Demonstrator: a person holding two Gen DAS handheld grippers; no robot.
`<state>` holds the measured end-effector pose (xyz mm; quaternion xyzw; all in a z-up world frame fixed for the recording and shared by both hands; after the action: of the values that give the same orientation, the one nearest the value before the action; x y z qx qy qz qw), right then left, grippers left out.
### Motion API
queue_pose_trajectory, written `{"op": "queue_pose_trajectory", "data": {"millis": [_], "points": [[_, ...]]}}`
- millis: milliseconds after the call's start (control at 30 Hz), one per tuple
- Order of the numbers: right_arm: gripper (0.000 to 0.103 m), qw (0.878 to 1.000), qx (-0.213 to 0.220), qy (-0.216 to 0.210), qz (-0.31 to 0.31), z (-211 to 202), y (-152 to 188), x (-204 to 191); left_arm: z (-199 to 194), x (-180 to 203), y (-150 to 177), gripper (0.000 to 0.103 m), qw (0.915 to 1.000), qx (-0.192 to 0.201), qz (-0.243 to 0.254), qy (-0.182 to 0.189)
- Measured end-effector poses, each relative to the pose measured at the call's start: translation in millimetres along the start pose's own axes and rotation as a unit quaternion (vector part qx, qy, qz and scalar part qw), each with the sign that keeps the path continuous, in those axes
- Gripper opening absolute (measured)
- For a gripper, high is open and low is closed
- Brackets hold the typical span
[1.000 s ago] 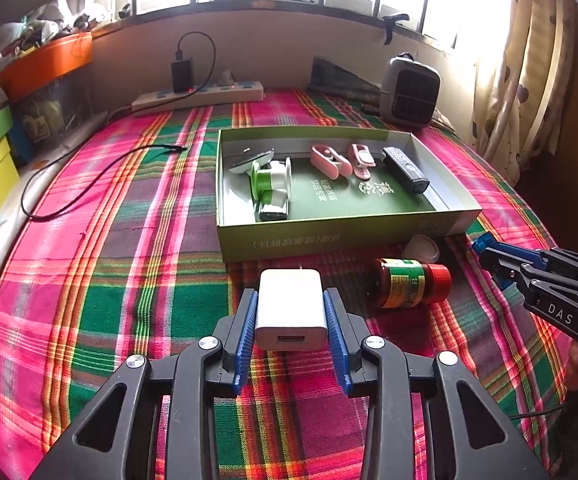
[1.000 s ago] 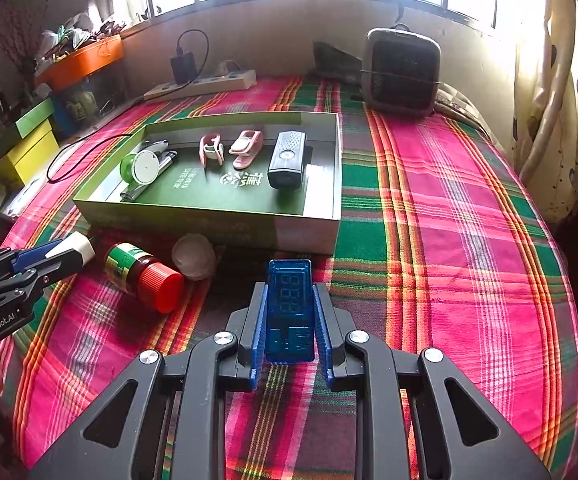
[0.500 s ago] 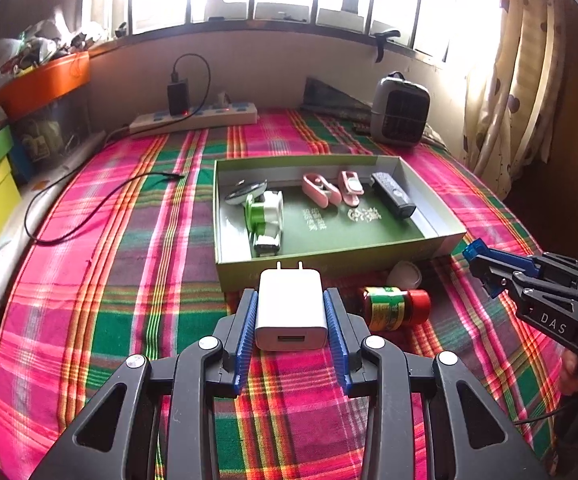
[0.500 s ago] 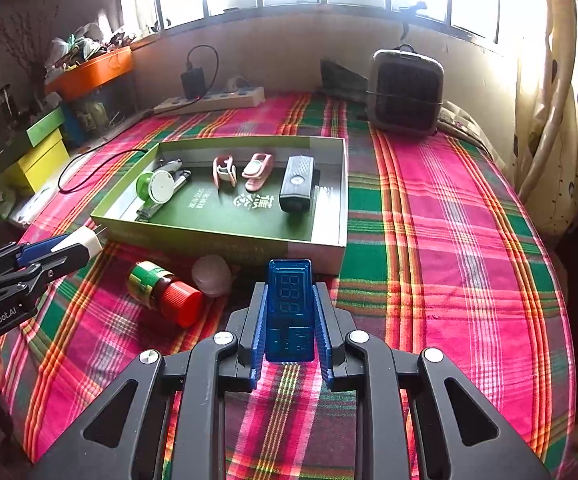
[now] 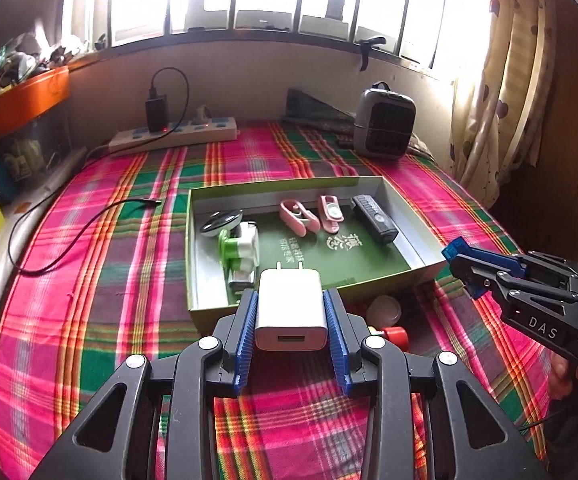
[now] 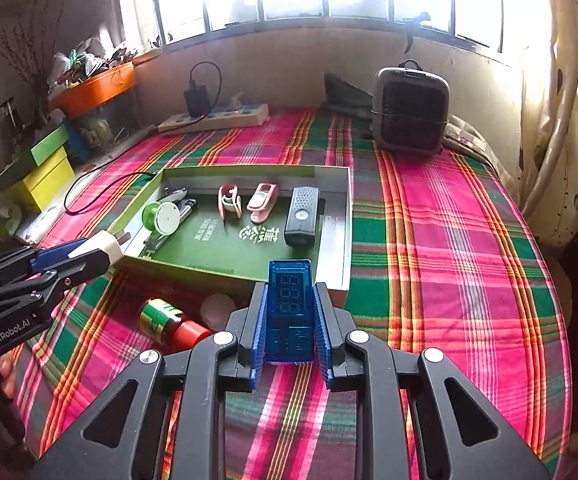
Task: Organize rigid objects
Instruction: 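Lift white charger with left gripper while right gripper lifts blue device, then carry white charger in left gripper and blue device in right gripper into box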
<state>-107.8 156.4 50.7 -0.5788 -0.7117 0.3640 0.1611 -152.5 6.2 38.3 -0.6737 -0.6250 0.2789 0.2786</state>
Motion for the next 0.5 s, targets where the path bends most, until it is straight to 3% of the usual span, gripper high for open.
{"op": "queue_pose_trajectory", "data": {"millis": [500], "points": [[0.023, 1.000, 0.002, -0.029, 0.008, 23.5, -35.4, 1.4, 24.2, 10.4, -23.9, 0.032, 0.9998, -0.005, 0.006, 0.017]]}}
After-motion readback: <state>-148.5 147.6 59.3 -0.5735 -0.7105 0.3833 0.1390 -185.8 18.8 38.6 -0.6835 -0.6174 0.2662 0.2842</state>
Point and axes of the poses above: each gripper's, at about its wrist camera, not at the fingertips, and z roughly the way its jaws point, x to its right, y to its underside, the point moved 3 cm from there along z, roughly the way its jaws point, and after that the axes turned 10 degrees about -y, right-handed, at the moved point
